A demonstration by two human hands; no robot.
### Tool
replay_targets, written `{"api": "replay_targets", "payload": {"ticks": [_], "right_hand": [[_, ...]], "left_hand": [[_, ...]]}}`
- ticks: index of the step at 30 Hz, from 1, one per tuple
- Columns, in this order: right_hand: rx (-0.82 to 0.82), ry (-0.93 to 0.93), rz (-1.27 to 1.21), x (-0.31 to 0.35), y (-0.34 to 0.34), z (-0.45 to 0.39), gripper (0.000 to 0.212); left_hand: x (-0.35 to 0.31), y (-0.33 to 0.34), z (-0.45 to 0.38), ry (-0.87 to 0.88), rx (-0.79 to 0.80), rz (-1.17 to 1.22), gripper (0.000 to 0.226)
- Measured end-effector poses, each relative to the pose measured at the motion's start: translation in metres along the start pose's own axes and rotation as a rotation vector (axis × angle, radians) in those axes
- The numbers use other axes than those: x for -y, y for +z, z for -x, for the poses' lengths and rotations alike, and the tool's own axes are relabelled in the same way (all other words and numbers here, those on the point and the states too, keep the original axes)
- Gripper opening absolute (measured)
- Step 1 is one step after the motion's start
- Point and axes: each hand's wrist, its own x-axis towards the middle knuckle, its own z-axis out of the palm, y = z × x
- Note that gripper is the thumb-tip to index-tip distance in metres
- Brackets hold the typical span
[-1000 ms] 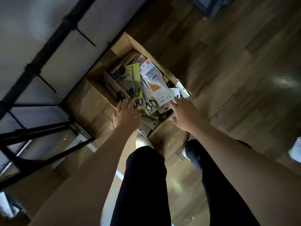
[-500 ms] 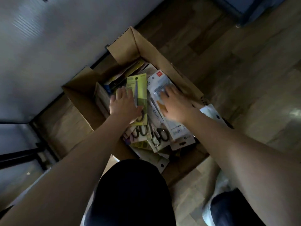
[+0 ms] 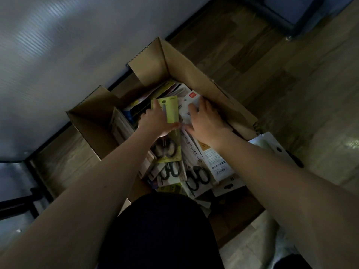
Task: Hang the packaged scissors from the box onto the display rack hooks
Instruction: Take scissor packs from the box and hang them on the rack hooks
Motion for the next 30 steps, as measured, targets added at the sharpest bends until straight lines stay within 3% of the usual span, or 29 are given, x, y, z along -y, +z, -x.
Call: {"api": "replay_targets", "payload": {"ticks": [8, 12, 14, 17, 23, 30], "right_hand": [[0.007, 0.039, -0.049, 0.005, -0.015, 0.008, 0.058], [0.057, 0.145, -0.236, 0.004, -0.04, 0.029, 0.044], [0.073, 0.192, -0.251, 0.0, -0.057, 0.047, 0.027], [0.055, 0.236, -0.26, -0.002, -0.09, 0.077, 0.02], [0.089, 0.305, -0.645, -0.001, -0.192, 0.138, 0.024], [-0.025, 0.268, -0.687, 0.013, -0.334, 0.208, 0.029]], "left_hand": [[0.003, -0.015, 0.013, -0.038, -0.18, 0.391, 0.111], [0.003, -0.026, 0.037, -0.05, -0.307, 0.506, 0.031], [0.0, -0.033, 0.054, -0.022, -0.322, 0.469, 0.01], [-0.011, -0.046, 0.091, 0.011, -0.302, 0.438, 0.015], [-0.042, -0.102, 0.187, 0.001, -0.299, 0.468, 0.016], [-0.081, -0.206, 0.323, 0.0, -0.367, 0.553, 0.024]]}}
